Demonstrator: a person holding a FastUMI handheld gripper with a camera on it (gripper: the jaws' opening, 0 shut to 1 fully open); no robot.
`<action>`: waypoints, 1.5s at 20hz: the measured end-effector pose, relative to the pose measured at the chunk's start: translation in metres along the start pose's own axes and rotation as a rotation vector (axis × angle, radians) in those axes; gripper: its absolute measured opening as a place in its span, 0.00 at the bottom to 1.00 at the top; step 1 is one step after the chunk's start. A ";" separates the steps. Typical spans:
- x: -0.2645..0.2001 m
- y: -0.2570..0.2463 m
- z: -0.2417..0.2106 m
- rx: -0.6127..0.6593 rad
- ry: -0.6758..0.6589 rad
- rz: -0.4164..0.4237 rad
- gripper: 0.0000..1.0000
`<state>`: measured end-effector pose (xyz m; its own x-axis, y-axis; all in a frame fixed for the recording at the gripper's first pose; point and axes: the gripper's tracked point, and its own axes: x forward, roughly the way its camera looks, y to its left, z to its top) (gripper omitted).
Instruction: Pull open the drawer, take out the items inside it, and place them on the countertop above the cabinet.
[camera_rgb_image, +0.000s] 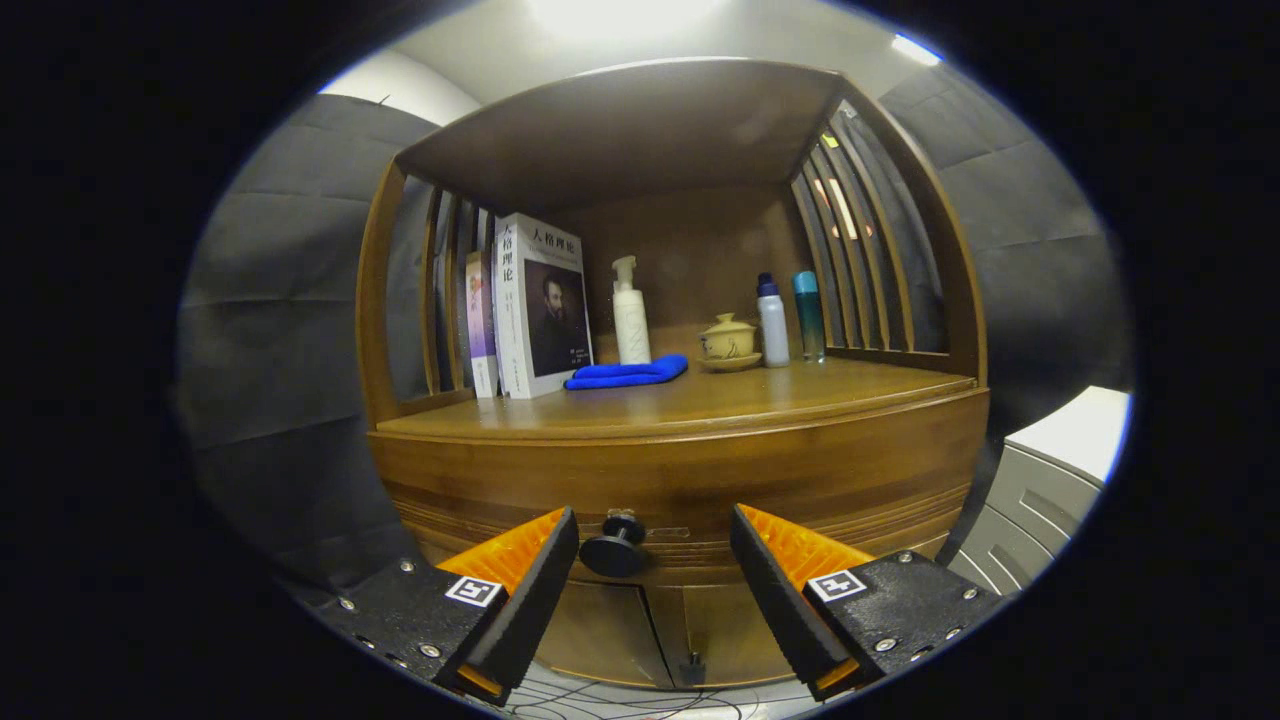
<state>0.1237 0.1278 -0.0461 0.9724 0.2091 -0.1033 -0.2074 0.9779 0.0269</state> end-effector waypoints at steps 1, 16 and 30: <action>0.004 0.004 -0.005 0.004 0.016 0.006 0.95; 0.029 0.022 -0.036 -0.047 0.149 0.022 0.40; -0.032 0.028 -0.037 -0.082 0.141 0.025 0.34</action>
<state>0.0833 0.1485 -0.0790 0.9433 0.2267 -0.2423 -0.2454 0.9682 -0.0494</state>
